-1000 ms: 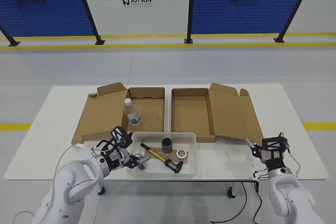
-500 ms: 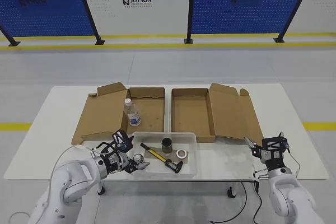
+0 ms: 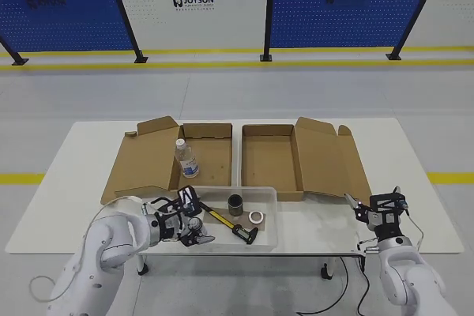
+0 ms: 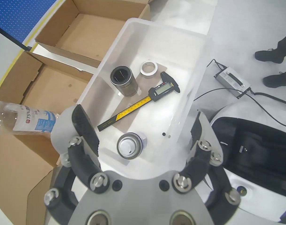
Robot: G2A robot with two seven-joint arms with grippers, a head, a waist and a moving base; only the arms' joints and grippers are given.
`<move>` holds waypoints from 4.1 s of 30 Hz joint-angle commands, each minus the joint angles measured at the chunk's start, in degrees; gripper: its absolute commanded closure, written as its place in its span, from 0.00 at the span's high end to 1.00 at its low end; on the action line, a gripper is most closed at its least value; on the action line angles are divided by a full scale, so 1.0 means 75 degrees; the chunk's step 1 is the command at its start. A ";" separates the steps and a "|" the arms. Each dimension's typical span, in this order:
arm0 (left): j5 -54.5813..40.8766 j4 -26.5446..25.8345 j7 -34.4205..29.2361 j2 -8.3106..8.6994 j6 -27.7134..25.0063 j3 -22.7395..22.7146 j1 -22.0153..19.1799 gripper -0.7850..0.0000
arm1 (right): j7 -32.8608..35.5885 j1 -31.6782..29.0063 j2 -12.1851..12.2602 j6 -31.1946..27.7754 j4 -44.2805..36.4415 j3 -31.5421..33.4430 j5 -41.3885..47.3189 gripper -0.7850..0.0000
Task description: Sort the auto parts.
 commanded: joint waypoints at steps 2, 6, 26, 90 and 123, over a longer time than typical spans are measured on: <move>-0.0134 0.0218 -0.0423 0.0043 -0.0207 0.0198 -0.0275 1.00 | 0.0000 0.0000 0.0000 0.0000 0.0000 0.0000 0.0000 1.00; -0.0276 0.0426 -0.0772 0.0098 -0.0324 0.0363 -0.0543 1.00 | 0.0000 0.0000 0.0000 0.0000 0.0000 0.0000 0.0000 1.00; 0.0283 0.0754 -0.0887 0.0349 -0.0456 0.0957 -0.1044 0.71 | 0.0000 0.0000 0.0000 0.0000 0.0000 0.0000 0.0000 1.00; 0.1494 0.1521 -0.0256 0.0794 -0.0215 0.2362 -0.1838 0.00 | 0.0000 0.0000 0.0000 0.0000 0.0000 0.0000 0.0000 1.00; 0.1013 0.1461 -0.0163 0.0960 -0.0024 0.2377 -0.1962 0.26 | 0.0000 0.0000 0.0000 0.0000 0.0000 0.0000 0.0000 1.00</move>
